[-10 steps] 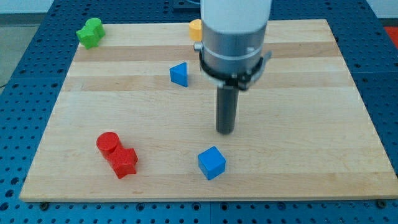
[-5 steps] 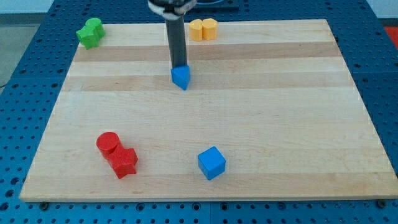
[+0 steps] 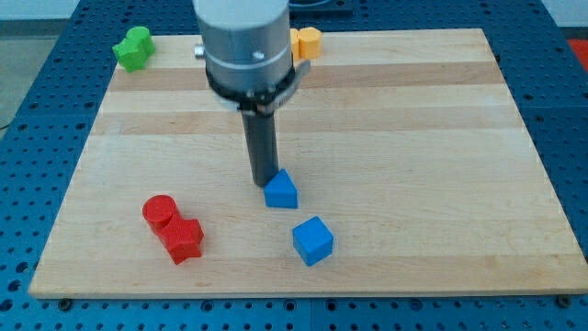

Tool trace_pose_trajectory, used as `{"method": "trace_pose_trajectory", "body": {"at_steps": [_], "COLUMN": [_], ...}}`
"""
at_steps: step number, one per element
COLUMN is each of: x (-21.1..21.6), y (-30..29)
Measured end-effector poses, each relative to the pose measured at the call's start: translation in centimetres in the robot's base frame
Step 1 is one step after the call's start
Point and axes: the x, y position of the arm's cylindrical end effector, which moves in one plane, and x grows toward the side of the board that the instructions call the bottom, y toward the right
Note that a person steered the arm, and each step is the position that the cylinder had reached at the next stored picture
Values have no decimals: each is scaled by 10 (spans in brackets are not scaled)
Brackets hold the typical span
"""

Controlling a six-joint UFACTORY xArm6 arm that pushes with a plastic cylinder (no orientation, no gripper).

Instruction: Slide the blue triangle to the top left of the blue cube

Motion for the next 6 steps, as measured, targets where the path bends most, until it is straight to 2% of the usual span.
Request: {"method": "trace_pose_trajectory", "body": {"at_steps": [1,2,4,6], "x": [5,-16,-16,1], "y": [2,35,102,41]}}
